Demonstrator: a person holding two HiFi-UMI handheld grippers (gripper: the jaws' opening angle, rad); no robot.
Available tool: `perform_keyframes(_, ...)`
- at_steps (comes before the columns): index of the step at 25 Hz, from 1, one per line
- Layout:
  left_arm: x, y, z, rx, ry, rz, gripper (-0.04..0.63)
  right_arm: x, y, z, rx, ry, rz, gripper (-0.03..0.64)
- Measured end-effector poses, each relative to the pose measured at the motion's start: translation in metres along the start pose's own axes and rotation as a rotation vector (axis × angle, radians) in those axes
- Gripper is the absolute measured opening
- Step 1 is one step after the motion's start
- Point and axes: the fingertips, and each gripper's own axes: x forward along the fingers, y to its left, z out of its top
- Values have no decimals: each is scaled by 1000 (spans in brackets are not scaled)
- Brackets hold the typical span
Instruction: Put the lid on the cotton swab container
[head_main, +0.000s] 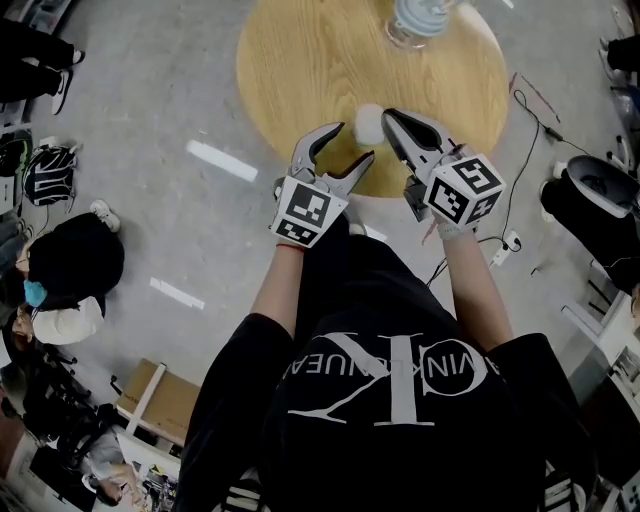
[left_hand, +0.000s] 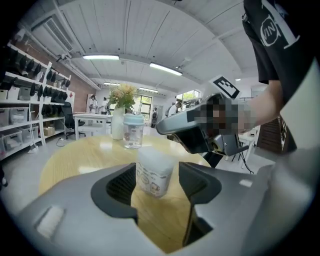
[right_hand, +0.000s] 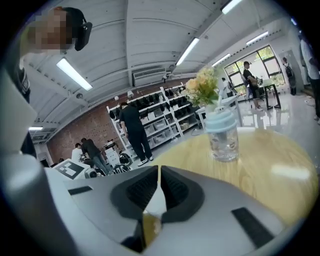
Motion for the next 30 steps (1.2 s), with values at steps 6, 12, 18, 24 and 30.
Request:
perform_keyframes(6, -22, -2, 16, -39, -83, 48, 170, -21, 6, 1, -34, -37, -8, 28)
perform_keyframes(12, -42, 3, 32, -104, -147, 141, 31, -46, 15, 3, -60, -89, -4, 28)
perform_keyframes(18, -66, 15, 48, -119, -174, 217, 12, -60, 25, 14, -84, -130, -10, 28)
perform_keyframes(24, -80, 18, 63, -104, -200, 275, 11, -75, 29, 24, -107, -184, -10, 28)
perform_keyframes(30, -101, 17, 85, -90, -245, 319, 11, -90, 41, 38, -138, -230, 4, 28)
